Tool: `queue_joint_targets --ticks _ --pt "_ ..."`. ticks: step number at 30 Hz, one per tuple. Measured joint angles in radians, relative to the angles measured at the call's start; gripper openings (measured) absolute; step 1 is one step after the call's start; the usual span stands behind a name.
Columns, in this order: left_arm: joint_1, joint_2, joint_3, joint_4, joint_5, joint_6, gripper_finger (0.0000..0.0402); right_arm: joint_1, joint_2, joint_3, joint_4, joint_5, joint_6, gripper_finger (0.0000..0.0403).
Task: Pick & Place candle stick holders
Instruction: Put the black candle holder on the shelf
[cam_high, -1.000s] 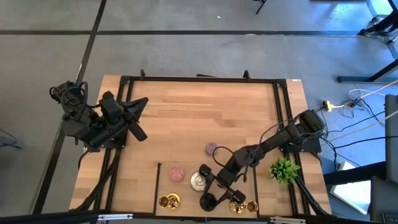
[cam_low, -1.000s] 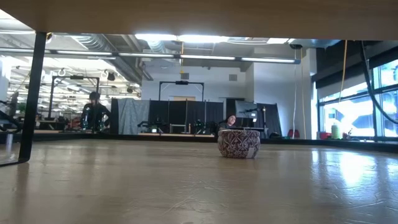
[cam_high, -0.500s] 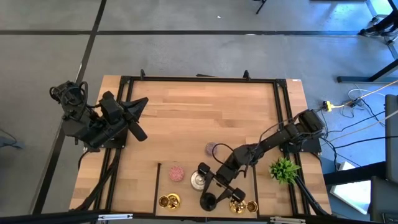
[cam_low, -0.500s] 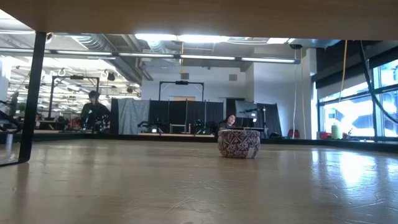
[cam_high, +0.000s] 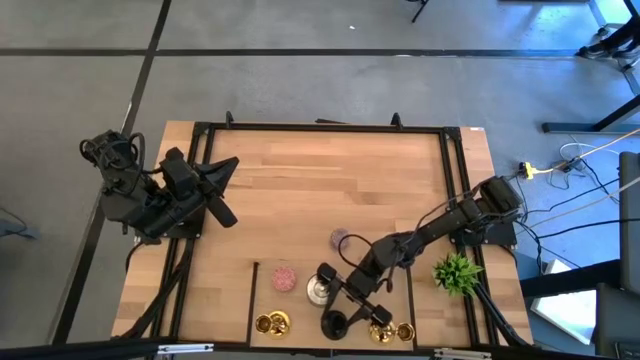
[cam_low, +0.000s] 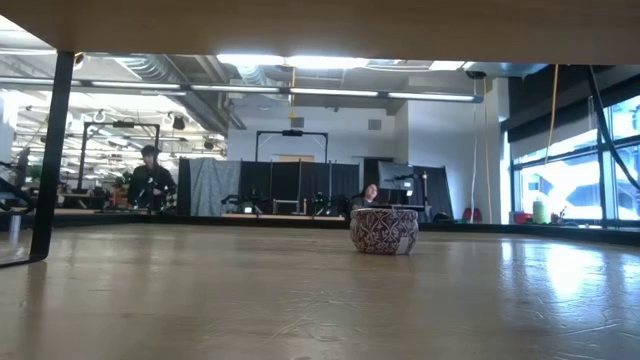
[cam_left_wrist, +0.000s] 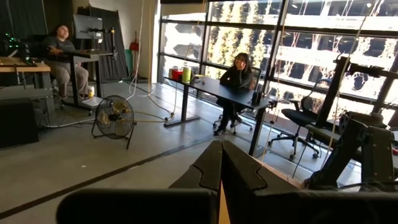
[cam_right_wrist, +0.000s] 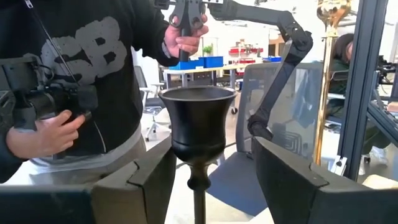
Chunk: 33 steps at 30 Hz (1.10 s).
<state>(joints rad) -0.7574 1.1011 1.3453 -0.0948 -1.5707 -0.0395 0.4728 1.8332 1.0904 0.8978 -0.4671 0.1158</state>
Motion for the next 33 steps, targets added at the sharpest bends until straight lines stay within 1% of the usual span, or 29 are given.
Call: queue_joint_targets --ticks 7,16,20,23,33 --pt "0.000 -0.005 0.000 0.000 0.000 -0.003 0.0003 0.000 0.000 0.000 0.013 0.000 0.003 0.0217" --pt "0.000 -0.006 0.000 -0.005 0.000 -0.013 0.0003 0.007 0.000 0.001 0.034 0.031 0.007 0.0260" --pt "0.000 -0.006 0.000 -0.015 0.000 -0.029 0.0001 0.008 0.000 0.001 0.029 0.050 0.007 0.0273" --pt "0.000 -0.006 0.000 -0.014 0.000 -0.043 0.0002 0.008 0.000 0.002 0.026 0.076 0.021 0.0275" --pt "-0.027 -0.011 0.000 -0.010 0.000 -0.055 0.0003 0.021 -0.001 0.002 0.056 0.076 0.078 0.0276"
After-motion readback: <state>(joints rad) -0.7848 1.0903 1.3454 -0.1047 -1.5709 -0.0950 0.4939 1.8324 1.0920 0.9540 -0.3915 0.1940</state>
